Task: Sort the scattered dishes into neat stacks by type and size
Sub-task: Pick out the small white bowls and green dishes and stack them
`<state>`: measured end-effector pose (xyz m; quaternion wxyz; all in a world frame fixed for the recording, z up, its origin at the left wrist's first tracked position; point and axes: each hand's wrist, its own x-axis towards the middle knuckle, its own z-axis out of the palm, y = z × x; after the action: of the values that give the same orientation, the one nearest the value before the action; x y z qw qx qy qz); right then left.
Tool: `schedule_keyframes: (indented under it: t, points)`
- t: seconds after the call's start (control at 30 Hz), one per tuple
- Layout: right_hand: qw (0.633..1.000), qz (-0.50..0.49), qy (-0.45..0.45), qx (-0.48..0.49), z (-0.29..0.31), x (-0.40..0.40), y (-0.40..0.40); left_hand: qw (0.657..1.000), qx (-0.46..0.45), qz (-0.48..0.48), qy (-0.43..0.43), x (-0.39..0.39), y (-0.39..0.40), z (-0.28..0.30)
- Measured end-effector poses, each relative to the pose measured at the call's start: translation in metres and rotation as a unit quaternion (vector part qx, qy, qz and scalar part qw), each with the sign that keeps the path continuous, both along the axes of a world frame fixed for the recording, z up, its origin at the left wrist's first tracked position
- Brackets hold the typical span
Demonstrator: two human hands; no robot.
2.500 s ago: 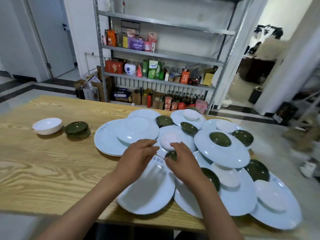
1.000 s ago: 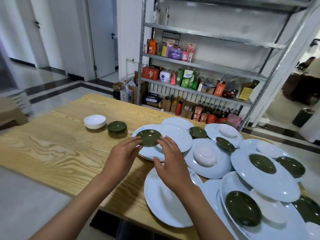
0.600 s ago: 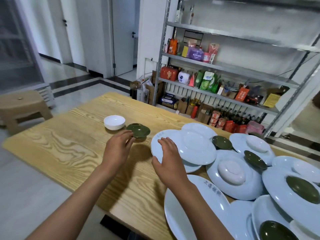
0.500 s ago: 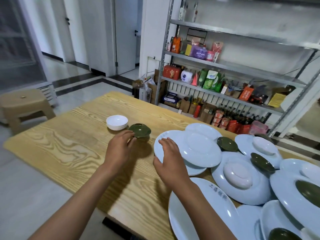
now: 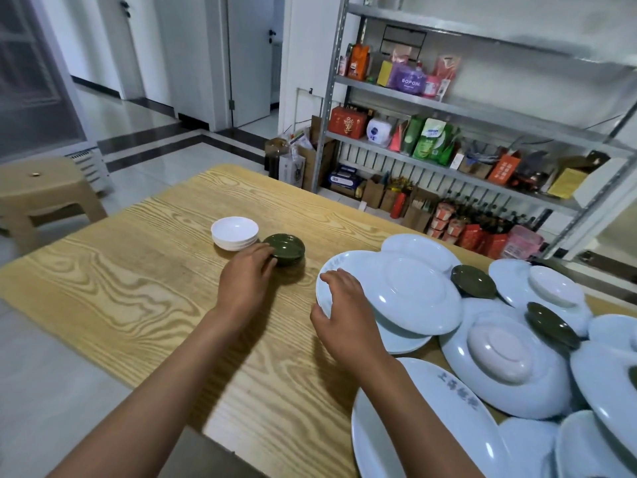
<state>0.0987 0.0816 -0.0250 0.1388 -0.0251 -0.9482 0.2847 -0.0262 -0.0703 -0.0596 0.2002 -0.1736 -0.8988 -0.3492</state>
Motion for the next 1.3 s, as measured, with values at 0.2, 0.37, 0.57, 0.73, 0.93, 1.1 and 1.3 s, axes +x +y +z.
schedule_keyframes:
  t: [0.2, 0.37, 0.57, 0.73, 0.93, 1.1, 1.3]
  points:
    - [1.0, 0.001, 0.003, 0.006, 0.006, 0.005, 0.002, 0.998, -0.057, -0.011, 0.008, 0.004, -0.001, 0.006]
    - [0.999, -0.002, 0.016, 0.044, 0.023, 0.01, 0.011, 0.995, -0.084, -0.046, 0.041, 0.015, 0.001, 0.021]
    - [0.996, -0.018, 0.041, 0.075, 0.042, 0.028, 0.032, 0.985, -0.094, -0.102, 0.099, 0.043, 0.025, 0.047]
    - [0.993, -0.063, 0.045, 0.085, 0.053, 0.044, 0.065, 0.976, -0.102, -0.141, 0.134, 0.078, 0.065, 0.069]
    - [0.989, -0.113, 0.041, 0.086, 0.058, 0.06, 0.114, 0.962, -0.106, -0.194, 0.163, 0.097, 0.116, 0.073]
    - [0.985, -0.163, 0.008, 0.055, 0.052, 0.068, 0.155, 0.954, -0.097, -0.23, 0.163, 0.108, 0.15, 0.068]
    - [0.981, -0.192, -0.018, 0.034, 0.031, 0.064, 0.194, 0.951, -0.106, -0.255, 0.139, 0.106, 0.179, 0.055]
